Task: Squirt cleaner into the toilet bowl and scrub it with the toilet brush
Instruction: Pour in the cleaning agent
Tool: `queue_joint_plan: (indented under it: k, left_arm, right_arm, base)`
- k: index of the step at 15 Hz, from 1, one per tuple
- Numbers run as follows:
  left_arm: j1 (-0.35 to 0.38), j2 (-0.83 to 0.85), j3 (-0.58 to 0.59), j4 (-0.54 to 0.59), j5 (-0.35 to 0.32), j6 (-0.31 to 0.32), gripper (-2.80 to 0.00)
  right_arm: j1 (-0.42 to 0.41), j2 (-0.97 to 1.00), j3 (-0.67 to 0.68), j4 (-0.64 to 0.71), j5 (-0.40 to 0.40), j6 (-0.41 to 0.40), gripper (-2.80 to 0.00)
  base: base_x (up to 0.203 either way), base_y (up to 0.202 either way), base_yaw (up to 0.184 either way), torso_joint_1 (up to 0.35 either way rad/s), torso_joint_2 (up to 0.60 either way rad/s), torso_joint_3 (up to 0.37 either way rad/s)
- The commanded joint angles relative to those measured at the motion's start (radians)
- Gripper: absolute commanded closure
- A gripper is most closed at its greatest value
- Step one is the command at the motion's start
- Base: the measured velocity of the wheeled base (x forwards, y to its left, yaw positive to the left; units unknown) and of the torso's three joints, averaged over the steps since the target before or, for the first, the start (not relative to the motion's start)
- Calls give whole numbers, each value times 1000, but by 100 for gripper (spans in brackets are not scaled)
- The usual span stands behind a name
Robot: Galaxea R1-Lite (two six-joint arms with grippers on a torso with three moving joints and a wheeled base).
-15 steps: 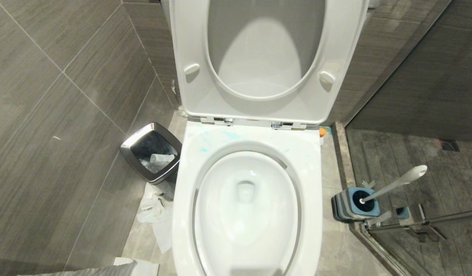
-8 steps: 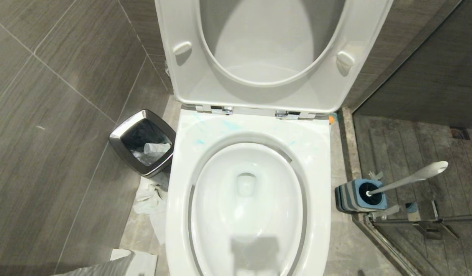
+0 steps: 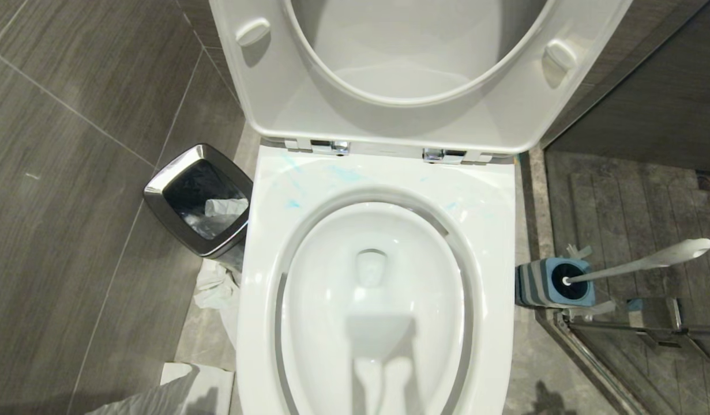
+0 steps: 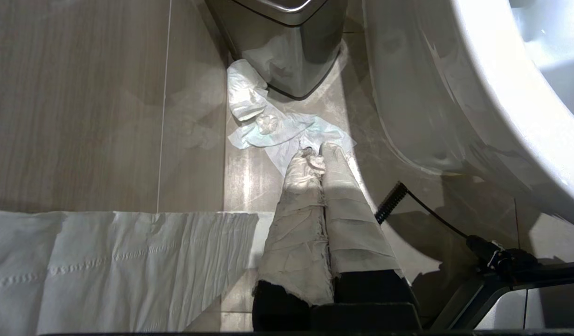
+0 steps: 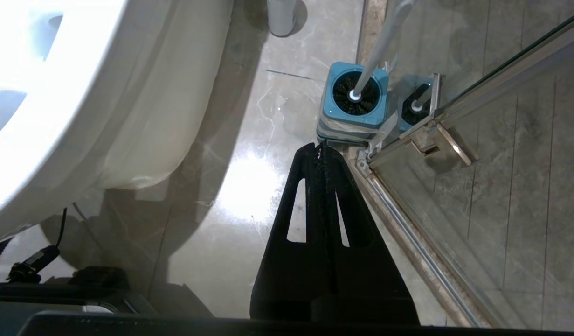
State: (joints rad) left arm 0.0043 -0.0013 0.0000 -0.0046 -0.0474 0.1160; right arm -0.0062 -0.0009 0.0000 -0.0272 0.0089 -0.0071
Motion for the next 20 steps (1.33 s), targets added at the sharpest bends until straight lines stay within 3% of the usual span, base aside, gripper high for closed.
queue_joint_plan:
  k: [1, 20]
  left_arm:
    - [0, 1, 8, 0, 0, 1, 0]
    - [0, 1, 8, 0, 0, -1, 0]
  right_arm:
    - [0, -1, 12, 0, 0, 1, 0]
    - [0, -1, 12, 0, 0, -1, 0]
  base:
    - [0, 0, 0, 11, 2, -36]
    - [0, 0, 0, 1, 2, -122]
